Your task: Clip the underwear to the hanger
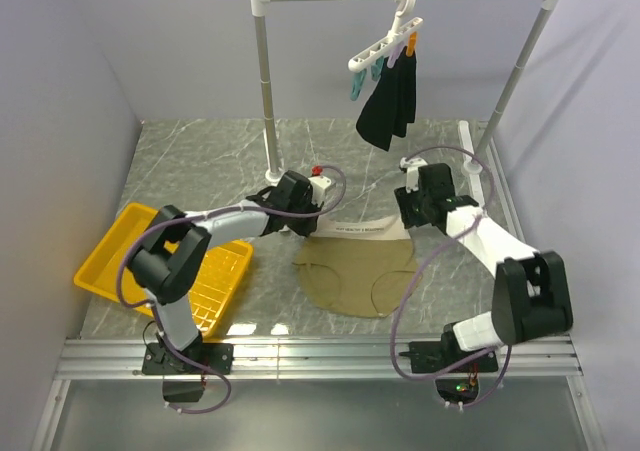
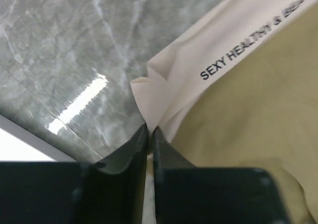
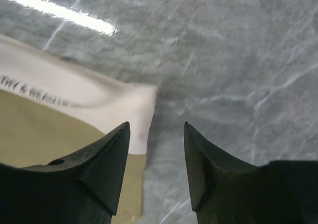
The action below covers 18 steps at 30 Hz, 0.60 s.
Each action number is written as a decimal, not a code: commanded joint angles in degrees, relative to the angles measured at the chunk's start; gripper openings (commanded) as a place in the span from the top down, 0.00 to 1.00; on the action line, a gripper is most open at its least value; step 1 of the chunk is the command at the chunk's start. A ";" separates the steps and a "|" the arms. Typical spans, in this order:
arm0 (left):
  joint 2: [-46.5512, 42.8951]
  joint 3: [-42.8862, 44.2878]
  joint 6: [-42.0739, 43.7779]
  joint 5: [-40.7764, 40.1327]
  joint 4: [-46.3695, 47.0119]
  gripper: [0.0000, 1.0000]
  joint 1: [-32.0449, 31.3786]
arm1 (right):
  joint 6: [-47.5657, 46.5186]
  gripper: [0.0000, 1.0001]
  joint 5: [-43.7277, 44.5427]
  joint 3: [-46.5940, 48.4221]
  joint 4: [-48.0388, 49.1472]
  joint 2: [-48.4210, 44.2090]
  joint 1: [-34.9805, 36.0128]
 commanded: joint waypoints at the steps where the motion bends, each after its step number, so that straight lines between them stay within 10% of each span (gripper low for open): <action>1: 3.49 4.74 0.94 -4.78 3.83 0.84 0.91 | 1.91 0.44 3.24 5.92 4.43 4.58 -0.28; 10: 0.70 6.87 2.69 -4.10 -0.83 0.52 4.16 | 0.16 0.47 -5.26 5.60 -7.96 2.23 0.60; 18: -12.53 -1.21 -0.81 13.00 -3.49 0.50 6.00 | -1.25 0.49 -9.94 5.49 -16.85 5.29 3.24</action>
